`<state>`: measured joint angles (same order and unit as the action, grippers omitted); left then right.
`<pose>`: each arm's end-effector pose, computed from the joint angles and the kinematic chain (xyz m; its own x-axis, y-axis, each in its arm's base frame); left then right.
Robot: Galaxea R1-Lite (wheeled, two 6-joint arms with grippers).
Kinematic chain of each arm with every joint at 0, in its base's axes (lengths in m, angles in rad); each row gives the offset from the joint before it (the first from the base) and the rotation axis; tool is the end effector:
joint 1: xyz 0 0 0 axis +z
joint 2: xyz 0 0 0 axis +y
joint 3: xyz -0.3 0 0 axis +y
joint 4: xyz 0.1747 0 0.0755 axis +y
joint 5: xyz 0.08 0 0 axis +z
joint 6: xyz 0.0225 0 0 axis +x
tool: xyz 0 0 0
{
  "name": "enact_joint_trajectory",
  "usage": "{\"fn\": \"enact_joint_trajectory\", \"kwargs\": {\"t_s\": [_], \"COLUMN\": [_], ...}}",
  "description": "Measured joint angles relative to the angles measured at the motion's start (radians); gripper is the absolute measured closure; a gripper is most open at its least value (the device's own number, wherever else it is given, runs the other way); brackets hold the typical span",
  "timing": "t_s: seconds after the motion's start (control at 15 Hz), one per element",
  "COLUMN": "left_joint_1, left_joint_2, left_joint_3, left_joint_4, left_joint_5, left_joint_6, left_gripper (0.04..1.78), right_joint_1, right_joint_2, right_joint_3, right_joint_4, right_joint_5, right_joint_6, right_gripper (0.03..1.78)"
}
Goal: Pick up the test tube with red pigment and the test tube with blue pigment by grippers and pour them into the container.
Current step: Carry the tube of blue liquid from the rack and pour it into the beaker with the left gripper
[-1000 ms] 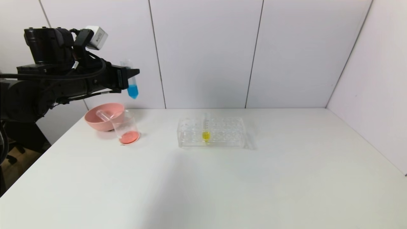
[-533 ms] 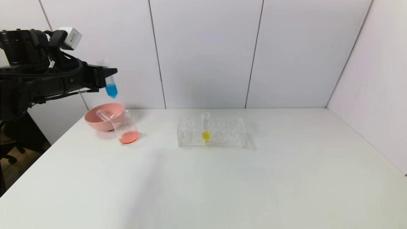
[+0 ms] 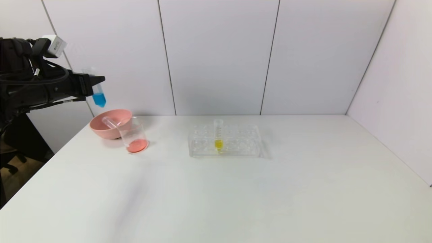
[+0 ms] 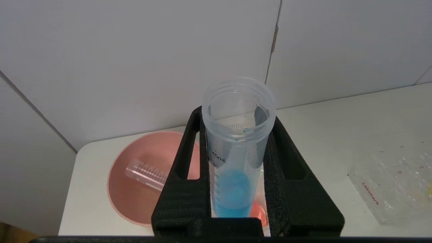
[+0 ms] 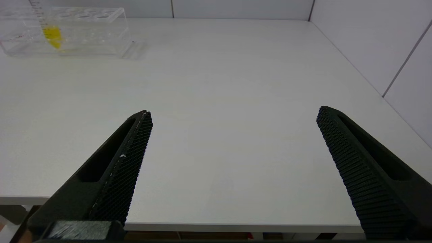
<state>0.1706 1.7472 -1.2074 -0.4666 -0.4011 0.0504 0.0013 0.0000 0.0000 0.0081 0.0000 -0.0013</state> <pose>0.3383 0.0494 0.2630 0.9711 -0.2289 -0.0673 0.2308 0.9728 0.0217 -0.0228 0.0000 0.0747 1.0000 0.0013 -0.0081 -0.0013 1.0000 -0.0013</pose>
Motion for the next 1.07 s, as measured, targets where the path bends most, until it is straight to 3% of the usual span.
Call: {"fn": "enact_joint_trajectory", "kwargs": {"t_s": [0.73,1.07], "left_joint_1": [0.056,0.075], "left_joint_2": [0.092,0.121], "left_joint_3": [-0.082,-0.202], "left_joint_4": [0.016,0.254], "left_joint_5": [-0.036,-0.059], "left_joint_6": [0.060,0.269], "left_gripper": [1.36,1.36], "right_joint_1": [0.000,0.000], "right_joint_2": [0.000,0.000], "right_joint_3": [0.000,0.000], "right_joint_4": [0.000,0.000], "right_joint_5": [0.000,0.000], "right_joint_6": [0.000,0.000], "right_gripper": [0.04,0.04]}}
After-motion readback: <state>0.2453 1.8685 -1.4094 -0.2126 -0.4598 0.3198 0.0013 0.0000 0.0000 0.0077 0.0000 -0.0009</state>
